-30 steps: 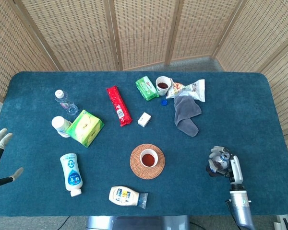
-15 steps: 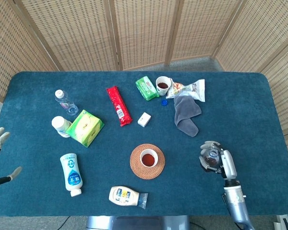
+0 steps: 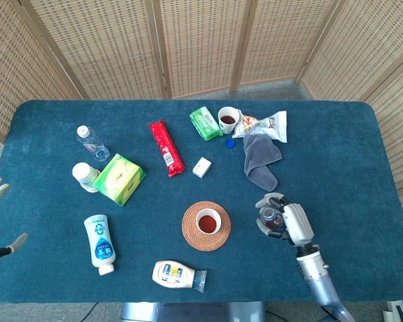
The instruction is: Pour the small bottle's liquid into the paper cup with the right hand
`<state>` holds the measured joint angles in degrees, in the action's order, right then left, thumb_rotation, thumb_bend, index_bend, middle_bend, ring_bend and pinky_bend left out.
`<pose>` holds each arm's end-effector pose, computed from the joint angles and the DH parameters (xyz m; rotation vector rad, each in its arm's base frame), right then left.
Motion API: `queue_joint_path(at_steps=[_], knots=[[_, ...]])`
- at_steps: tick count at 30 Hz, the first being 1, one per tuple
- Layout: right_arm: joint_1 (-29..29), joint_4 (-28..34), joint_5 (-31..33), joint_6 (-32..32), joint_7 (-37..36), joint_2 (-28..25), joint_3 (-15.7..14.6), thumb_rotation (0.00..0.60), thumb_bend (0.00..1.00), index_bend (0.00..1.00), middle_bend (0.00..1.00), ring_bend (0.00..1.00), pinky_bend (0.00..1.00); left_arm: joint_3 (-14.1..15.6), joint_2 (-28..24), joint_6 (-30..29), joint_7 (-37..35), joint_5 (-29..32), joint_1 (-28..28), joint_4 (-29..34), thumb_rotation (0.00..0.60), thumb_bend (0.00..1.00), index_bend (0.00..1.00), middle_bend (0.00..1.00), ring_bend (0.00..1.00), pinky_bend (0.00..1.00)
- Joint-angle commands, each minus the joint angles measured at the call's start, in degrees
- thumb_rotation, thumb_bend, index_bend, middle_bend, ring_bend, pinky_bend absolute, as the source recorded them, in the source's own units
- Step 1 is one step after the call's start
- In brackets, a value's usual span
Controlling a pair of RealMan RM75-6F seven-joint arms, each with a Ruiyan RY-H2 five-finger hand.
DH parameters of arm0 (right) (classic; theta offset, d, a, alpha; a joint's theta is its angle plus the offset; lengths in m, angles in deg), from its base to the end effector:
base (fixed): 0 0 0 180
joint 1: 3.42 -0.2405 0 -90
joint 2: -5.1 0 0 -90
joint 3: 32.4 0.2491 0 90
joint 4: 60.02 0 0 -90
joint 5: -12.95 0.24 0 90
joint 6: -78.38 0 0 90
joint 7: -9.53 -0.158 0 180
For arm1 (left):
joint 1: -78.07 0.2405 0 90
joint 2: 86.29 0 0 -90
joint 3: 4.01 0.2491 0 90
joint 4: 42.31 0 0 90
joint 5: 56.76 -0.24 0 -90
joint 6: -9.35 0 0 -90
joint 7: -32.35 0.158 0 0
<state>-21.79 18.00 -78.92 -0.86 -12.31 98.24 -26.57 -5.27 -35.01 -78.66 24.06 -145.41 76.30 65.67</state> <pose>-0.2144 -0.2621 -0.0231 1.4258 -1.2977 1.5355 -0.2774 0.1716 0.1708 -1.3163 -1.0467 -1.0529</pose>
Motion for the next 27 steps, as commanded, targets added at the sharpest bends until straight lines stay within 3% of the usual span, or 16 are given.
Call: queue_joint_path(at_steps=[1,11,27], knots=[[-1.3,2.6,-0.8,1.2,4.4,-0.3,-0.5,0.6,0.83,0.44,0.59,0.29,0.8,0.0,0.1,-0.2,-0.3,-0.2,0.0,-0.3,0.6,0.27,0.0,0.0,0.0,0.0],[-4.6,7.7,-1.7,4.6,17.2,0.2,-0.2,0.6,0.83,0.44,0.59,0.3,0.8,0.1,-0.1,-0.1,-0.4,-0.5,0.0,-0.3,0.6,0.27,0.0,0.0,0.0,0.0],[-8.8,11.7,5.4,10.1,35.1,2.8,3.5,0.6,0.83,0.44,0.59,0.3,0.8,0.4,-0.5,-0.3,-1.6,-1.0,0.0,-0.6,0.6,0.27,0.0,0.0,0.0,0.0]])
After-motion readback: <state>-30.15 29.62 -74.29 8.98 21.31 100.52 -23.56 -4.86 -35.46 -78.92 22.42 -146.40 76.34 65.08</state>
